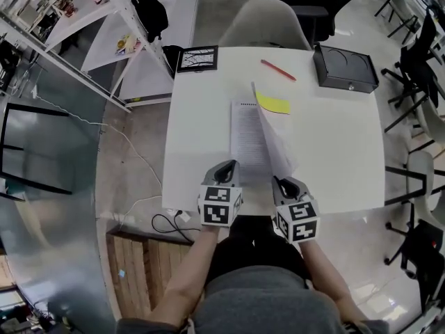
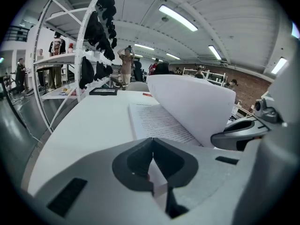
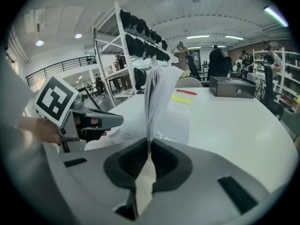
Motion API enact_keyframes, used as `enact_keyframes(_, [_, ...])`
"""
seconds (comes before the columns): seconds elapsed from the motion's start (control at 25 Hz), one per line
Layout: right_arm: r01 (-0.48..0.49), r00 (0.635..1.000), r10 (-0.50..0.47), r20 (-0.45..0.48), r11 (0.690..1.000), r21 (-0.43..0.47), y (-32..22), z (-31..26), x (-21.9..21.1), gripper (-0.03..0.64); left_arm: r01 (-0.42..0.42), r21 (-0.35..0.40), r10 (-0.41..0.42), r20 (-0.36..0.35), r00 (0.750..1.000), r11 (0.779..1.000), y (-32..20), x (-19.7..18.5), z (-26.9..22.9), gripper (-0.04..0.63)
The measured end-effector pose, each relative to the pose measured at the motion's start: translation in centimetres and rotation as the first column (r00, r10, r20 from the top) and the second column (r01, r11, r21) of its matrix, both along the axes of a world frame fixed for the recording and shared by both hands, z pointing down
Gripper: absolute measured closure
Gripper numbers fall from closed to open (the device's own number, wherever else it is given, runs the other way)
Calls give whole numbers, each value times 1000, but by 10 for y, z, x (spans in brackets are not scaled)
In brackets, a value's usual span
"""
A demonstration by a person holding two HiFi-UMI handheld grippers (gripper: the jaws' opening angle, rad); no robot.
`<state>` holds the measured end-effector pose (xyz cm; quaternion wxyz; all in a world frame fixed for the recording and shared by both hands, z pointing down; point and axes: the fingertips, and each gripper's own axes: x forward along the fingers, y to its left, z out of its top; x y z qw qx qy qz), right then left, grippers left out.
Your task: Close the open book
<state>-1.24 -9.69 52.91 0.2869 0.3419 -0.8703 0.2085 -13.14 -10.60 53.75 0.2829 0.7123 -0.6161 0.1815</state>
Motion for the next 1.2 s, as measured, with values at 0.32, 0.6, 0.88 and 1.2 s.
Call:
enact_keyframes(0.32, [90, 992, -93, -88, 995, -40, 2, 13, -11, 580, 27, -15, -27, -15, 1000, 1000, 5, -5, 3, 589])
enact_keyframes(0.6, [159, 976, -166, -140, 985, -62, 4, 20, -19, 565, 51, -19, -52, -21, 998, 999, 9, -5, 4, 589])
enact_keyframes(0.88, [210, 959, -219, -181, 975, -67, 6, 24, -25, 541, 89, -23, -90, -23, 996, 996, 16, -11, 4, 589])
enact_keyframes(1.2, [246, 944, -256, -207, 967, -73, 12, 28, -29, 491, 115, -30, -116, -28, 993, 993, 24, -16, 6, 589])
